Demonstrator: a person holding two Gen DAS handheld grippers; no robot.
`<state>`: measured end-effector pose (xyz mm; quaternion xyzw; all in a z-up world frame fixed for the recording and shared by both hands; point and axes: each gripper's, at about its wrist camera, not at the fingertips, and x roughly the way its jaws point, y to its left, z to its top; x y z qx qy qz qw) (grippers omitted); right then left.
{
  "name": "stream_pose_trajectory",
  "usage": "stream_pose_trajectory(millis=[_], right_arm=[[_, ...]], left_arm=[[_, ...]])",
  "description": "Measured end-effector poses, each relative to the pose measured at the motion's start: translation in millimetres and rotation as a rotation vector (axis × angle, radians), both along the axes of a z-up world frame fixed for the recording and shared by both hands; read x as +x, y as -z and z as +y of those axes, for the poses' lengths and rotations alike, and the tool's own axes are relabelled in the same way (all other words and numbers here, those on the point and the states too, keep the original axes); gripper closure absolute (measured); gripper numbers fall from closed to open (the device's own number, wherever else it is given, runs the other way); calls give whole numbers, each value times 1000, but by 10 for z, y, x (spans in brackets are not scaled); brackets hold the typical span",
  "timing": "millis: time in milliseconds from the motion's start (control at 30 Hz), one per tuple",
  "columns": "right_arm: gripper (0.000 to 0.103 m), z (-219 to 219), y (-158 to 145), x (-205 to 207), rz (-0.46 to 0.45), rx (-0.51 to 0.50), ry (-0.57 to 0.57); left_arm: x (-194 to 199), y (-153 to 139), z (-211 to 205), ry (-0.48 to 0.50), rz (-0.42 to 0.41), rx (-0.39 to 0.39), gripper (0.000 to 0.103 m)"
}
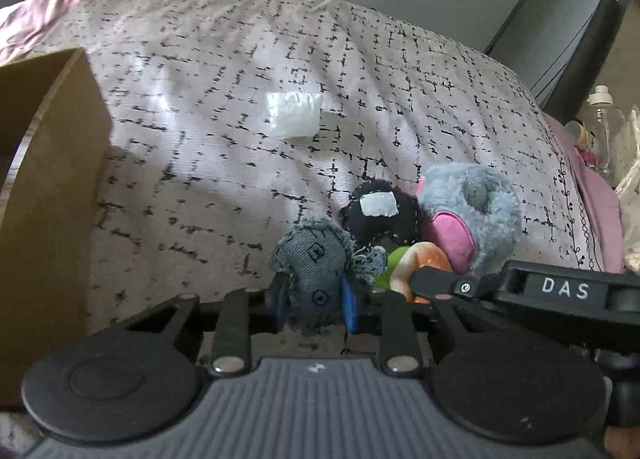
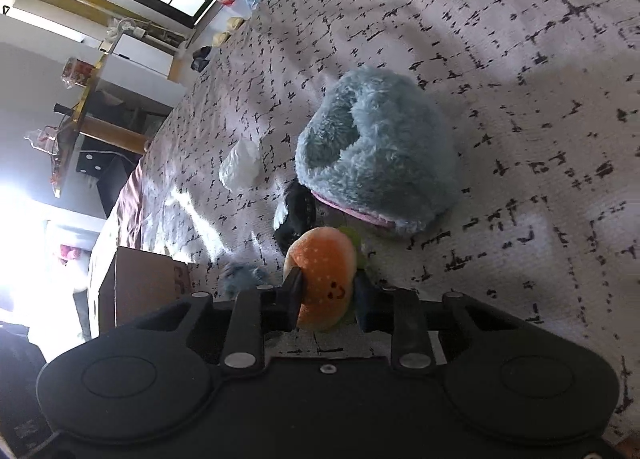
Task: Organize soft objects
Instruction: 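Grasp the small grey plush with the left tool while the right tool grasps the burger plush, then carry the grey plush and burger plush over the box and release both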
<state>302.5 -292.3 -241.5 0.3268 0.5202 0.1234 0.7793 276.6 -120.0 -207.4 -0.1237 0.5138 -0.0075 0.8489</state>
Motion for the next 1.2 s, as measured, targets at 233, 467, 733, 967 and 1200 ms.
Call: stream_pose_trajectory(millis=[233,467,733,967,1200], right_arm=[[77,-13,-335,-196,-79,-42,-6],[77,31,-618,-354,-153,-78,-30],[77,138,-843,-548,-204,-104,-33],[77,232,-1100,-692,-268,-107,-29],[77,395,-1287,-764,-322,-111,-27]], left_arm=[[-250,-415,114,-7,-38,9,77],[-470,-712,216,-38,-80,8,77],[-684,-976,311,-57,-131,8,77],[-838,-1159,454,-84,-170,3,77],[-966,-1285,667,-125,-198,-4,77]])
